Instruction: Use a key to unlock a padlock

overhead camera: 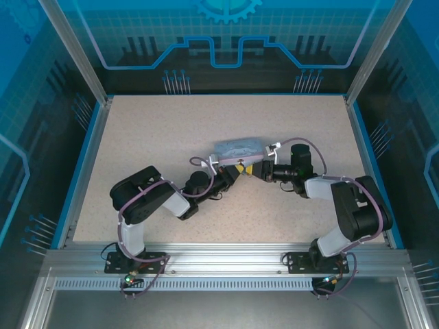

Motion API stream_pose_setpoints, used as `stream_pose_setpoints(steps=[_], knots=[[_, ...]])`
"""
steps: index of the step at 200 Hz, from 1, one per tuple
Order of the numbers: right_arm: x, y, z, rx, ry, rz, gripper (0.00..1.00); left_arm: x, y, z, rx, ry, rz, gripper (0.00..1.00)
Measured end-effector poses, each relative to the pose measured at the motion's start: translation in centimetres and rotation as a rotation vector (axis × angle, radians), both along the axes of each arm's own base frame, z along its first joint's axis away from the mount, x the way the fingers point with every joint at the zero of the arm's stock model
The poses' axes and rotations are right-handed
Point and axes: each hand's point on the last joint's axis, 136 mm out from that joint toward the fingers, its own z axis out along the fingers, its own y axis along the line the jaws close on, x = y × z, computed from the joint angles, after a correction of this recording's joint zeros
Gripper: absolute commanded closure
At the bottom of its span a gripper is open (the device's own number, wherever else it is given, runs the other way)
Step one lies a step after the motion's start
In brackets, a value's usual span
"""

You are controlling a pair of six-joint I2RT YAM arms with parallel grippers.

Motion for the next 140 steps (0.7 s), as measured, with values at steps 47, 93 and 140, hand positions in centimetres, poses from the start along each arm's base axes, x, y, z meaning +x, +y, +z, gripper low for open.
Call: stream_pose_setpoints(steps=[47,93,140], knots=[[-0.3,-1.6,-0.1,-0.045,-0.026,-0.031,0.57,-1.0,0.4,-1.5,0.028,0.035,-0.030,1.00],[-0.3,-3.8,3.0,-0.230,-0.266,-0.166,0.57,-2.0,0.3,-1.8,0.019,0.063,-0.090,1.00],[-3.4,-1.5,6.3,-0.520,-0.668,-0.181,0.59,-2.4,1.5,-2.3,0.032,0.119,-0.105,1.00]])
